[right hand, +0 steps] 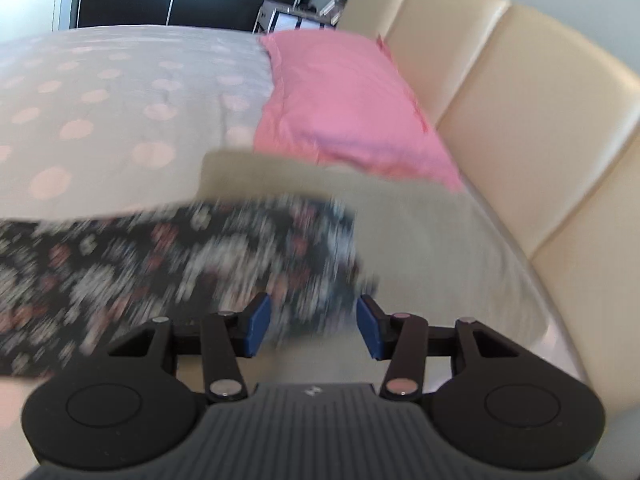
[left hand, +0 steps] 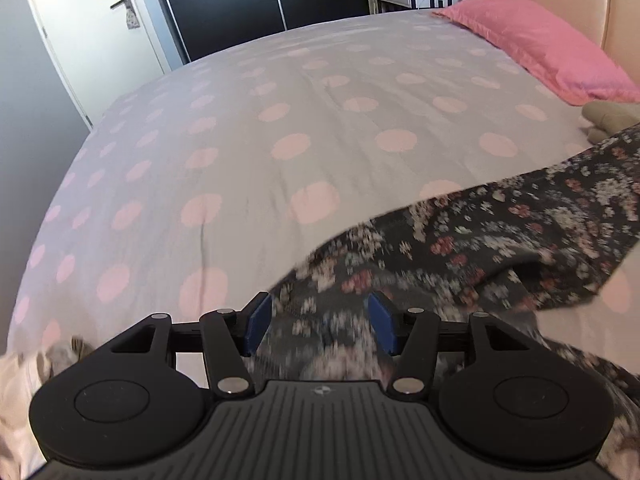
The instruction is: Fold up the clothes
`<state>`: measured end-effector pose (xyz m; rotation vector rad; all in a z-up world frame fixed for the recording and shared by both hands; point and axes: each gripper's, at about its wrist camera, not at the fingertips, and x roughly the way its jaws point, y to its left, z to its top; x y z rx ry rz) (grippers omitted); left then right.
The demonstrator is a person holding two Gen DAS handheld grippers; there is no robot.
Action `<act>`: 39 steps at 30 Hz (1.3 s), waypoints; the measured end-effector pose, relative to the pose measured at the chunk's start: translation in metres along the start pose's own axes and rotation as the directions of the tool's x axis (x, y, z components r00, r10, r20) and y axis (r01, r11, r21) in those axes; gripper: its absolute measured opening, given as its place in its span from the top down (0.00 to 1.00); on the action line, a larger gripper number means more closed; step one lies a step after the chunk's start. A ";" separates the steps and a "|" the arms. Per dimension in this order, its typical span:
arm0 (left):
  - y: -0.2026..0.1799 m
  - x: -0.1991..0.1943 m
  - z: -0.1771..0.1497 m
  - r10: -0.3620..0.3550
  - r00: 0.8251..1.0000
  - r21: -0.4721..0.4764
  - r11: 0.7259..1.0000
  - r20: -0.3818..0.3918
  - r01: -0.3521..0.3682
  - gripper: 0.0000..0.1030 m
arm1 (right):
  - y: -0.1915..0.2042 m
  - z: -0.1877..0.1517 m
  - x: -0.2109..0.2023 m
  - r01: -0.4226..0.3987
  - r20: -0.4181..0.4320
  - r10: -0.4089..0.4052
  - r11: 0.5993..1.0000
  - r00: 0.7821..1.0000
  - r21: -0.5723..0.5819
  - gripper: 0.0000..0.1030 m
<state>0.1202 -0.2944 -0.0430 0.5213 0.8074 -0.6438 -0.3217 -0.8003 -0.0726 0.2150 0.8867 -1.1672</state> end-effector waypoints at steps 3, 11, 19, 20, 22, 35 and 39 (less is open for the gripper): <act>0.006 -0.020 -0.029 -0.022 0.999 -0.031 0.999 -0.038 0.021 0.50 | -0.010 -0.034 -0.015 -0.038 -0.054 0.042 0.997 0.998 0.066 0.50; 0.005 -0.014 -0.120 -0.121 0.972 -0.169 0.982 -0.202 0.087 0.50 | -0.040 -0.110 -0.014 -0.123 -0.231 0.190 0.954 0.954 0.275 0.50; -0.012 -0.004 -0.166 -0.141 0.950 -0.199 0.976 -0.278 0.087 0.52 | -0.058 -0.172 0.002 -0.144 -0.365 0.290 0.914 0.885 0.378 0.51; -0.013 -0.004 -0.168 -0.141 0.950 -0.210 0.974 -0.280 0.083 0.52 | -0.062 -0.175 0.002 -0.156 -0.359 0.322 0.894 0.876 0.421 0.51; -0.015 -0.003 -0.172 -0.140 0.949 -0.236 0.969 -0.281 0.073 0.52 | -0.067 -0.177 0.000 -0.173 -0.333 0.354 0.867 0.874 0.468 0.52; -0.017 -0.003 -0.185 -0.095 0.941 -0.278 0.961 -0.324 0.001 0.42 | -0.021 -0.173 -0.014 -0.209 -0.368 0.311 0.934 0.876 0.291 0.90; -0.023 -0.008 -0.180 -0.088 0.938 -0.256 0.967 -0.336 -0.001 0.59 | -0.032 -0.172 -0.027 -0.155 -0.348 0.250 0.948 0.903 0.280 0.92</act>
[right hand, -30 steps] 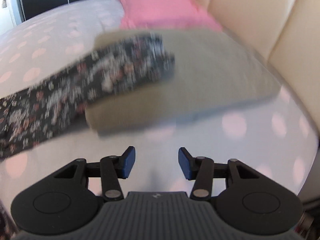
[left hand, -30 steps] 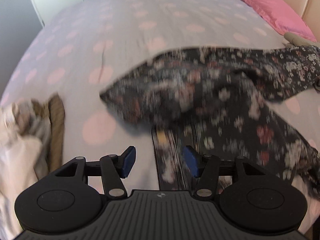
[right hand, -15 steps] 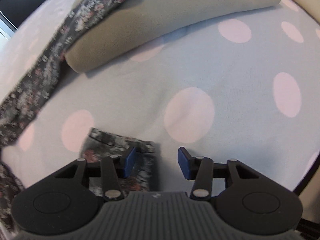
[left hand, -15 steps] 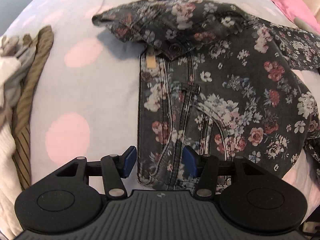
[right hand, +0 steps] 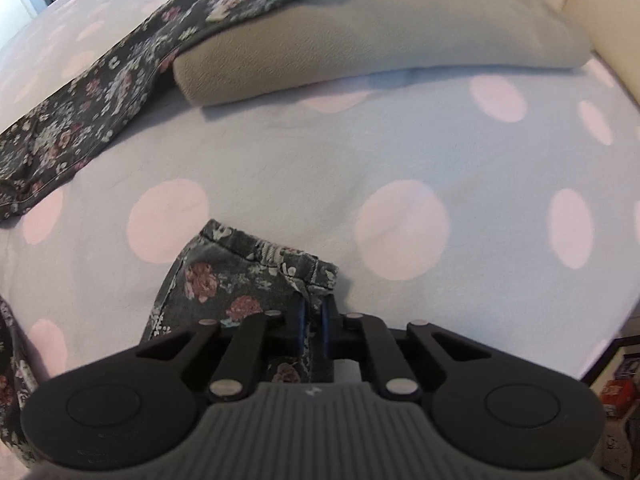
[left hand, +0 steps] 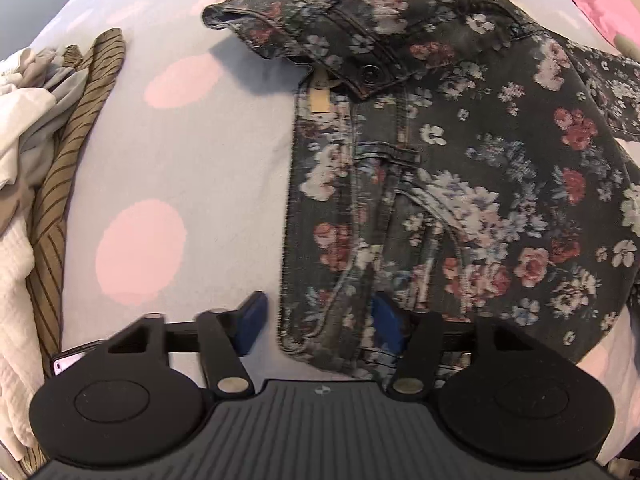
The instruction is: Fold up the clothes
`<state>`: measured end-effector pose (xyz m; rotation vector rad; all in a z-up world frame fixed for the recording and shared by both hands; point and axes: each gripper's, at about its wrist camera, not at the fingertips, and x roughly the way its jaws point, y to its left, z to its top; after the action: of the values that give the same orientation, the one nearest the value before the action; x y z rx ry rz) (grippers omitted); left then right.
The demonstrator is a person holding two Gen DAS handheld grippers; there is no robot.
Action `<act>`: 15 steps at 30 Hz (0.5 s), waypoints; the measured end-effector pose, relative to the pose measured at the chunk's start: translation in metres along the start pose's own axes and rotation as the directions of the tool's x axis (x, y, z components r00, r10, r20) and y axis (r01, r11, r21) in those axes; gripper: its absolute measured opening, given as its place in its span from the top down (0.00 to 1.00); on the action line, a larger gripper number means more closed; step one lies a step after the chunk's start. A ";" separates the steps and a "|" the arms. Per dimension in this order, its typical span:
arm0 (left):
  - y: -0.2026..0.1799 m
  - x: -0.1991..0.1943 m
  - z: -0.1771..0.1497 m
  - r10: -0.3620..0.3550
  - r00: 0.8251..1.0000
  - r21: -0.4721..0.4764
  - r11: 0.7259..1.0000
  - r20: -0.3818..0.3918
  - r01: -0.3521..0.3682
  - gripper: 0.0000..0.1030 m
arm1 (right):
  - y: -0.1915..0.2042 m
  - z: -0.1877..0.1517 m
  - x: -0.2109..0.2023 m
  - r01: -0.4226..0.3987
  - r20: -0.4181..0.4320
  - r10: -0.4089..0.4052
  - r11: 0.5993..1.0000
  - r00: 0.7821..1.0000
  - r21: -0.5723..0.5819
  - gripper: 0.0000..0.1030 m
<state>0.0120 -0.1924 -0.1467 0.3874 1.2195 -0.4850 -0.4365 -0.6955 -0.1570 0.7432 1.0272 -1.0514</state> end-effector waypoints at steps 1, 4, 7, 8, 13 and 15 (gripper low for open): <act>-0.003 -0.003 0.001 0.008 1.000 0.016 1.000 -0.001 -0.008 0.63 | -0.003 0.000 -0.005 0.016 0.009 -0.016 1.000 1.000 0.008 0.92; -0.009 -0.017 0.002 0.044 0.999 0.056 0.997 0.010 -0.044 0.91 | -0.019 0.003 -0.025 0.075 0.032 -0.077 0.996 0.997 0.045 0.92; -0.010 -0.039 0.005 0.040 0.999 0.063 0.997 0.009 -0.040 0.93 | -0.043 0.006 -0.046 0.135 0.049 -0.142 0.984 0.989 0.115 0.93; -0.008 -0.049 0.006 0.037 0.999 0.061 0.997 0.004 -0.037 0.93 | -0.051 0.008 -0.055 0.157 0.063 -0.166 0.979 0.984 0.128 0.93; -0.015 -0.089 0.014 0.105 0.994 0.143 0.984 0.027 -0.107 0.94 | -0.108 0.017 -0.105 0.209 0.130 -0.245 0.947 0.961 0.245 0.93; -0.014 -0.101 0.014 0.122 0.992 0.153 0.980 0.017 -0.123 0.94 | -0.130 0.019 -0.121 0.210 0.129 -0.259 0.928 0.957 0.307 0.93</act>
<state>-0.0113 -0.1963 -0.0468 0.5890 1.1470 -0.4755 -0.5704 -0.7161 -0.0402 0.7639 0.8393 -1.4714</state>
